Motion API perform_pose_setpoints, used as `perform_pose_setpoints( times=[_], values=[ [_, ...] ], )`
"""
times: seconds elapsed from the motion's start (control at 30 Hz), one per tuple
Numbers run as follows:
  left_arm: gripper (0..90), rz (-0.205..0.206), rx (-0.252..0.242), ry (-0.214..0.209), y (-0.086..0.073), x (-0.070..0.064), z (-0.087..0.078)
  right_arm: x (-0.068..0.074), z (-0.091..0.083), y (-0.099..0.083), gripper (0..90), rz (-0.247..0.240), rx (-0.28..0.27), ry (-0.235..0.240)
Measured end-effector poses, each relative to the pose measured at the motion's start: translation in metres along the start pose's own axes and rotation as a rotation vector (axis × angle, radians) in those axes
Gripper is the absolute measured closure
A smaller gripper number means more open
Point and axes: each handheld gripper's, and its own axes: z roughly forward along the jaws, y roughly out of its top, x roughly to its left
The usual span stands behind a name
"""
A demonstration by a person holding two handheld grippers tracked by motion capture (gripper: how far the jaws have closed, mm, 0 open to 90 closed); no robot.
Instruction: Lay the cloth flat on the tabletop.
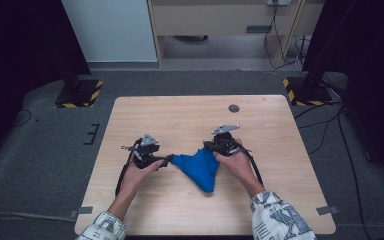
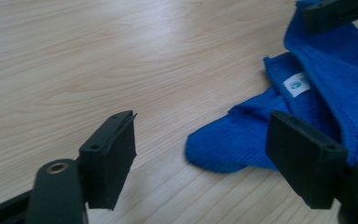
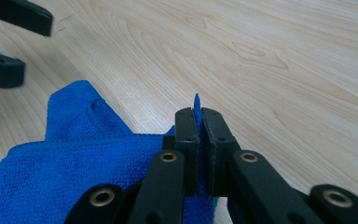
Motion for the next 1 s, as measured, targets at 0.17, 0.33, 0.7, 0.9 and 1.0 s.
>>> perform_pose_setpoints(
  times=[0.17, 0.33, 0.7, 0.9, 1.0],
  values=[
    [23.9, 0.008, 0.004, -0.013, 0.005, -0.008, 0.015, 0.001, 0.002, 0.000, 86.4, 0.004, 0.006, 0.001],
    [26.3, 0.007, 0.002, -0.031, 0.008, -0.014, 0.027, 0.002, 0.003, 0.000, 86.4, -0.002, 0.003, 0.004],
    [44.1, 0.017, 0.040, -0.070, 0.007, -0.025, 0.048, 0.001, 0.000, 0.001, 86.5, 0.005, 0.000, 0.008],
    [64.0, 0.063, 0.059, -0.080, 0.007, -0.032, 0.051, 0.002, -0.001, 0.002, 86.7, 0.002, -0.008, 0.010],
    [76.7, 0.078, 0.061, -0.102, 0.006, -0.034, 0.050, 0.002, -0.003, 0.002, 86.9, 0.005, -0.007, 0.011]
  ],
)
